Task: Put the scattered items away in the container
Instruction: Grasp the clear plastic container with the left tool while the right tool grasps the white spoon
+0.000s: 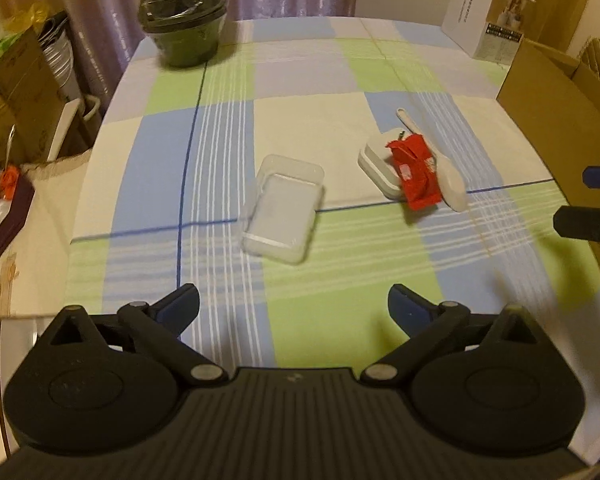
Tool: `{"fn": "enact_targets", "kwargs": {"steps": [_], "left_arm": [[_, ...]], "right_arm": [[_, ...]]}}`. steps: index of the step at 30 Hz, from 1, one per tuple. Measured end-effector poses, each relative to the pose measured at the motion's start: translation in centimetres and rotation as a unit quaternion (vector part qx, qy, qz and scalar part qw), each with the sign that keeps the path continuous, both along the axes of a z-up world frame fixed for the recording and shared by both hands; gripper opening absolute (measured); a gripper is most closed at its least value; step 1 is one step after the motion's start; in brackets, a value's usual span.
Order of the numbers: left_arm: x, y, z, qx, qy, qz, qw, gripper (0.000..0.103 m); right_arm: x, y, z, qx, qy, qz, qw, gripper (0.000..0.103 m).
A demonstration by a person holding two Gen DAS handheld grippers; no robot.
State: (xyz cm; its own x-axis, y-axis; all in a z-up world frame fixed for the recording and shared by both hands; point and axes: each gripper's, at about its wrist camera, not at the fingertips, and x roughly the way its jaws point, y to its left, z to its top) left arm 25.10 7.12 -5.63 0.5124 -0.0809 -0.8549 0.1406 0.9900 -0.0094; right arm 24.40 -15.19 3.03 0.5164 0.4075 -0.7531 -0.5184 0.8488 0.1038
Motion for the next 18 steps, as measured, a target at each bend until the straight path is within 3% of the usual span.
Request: {"fn": "enact_targets", "kwargs": {"steps": [9,18], "left_arm": [[4.7,0.4,-2.0,0.000,-0.019,-0.033,0.9993,0.099],[8.1,-0.5,-4.0,0.022,-0.009,-0.081,0.9964,0.098]], "right_arm": [[3.6,0.5,-3.1,-0.010,0.000,-0.018,1.000,0.099],[5.5,1.7,-5.3,-0.017,-0.007,-0.014,1.000,0.099]]}}
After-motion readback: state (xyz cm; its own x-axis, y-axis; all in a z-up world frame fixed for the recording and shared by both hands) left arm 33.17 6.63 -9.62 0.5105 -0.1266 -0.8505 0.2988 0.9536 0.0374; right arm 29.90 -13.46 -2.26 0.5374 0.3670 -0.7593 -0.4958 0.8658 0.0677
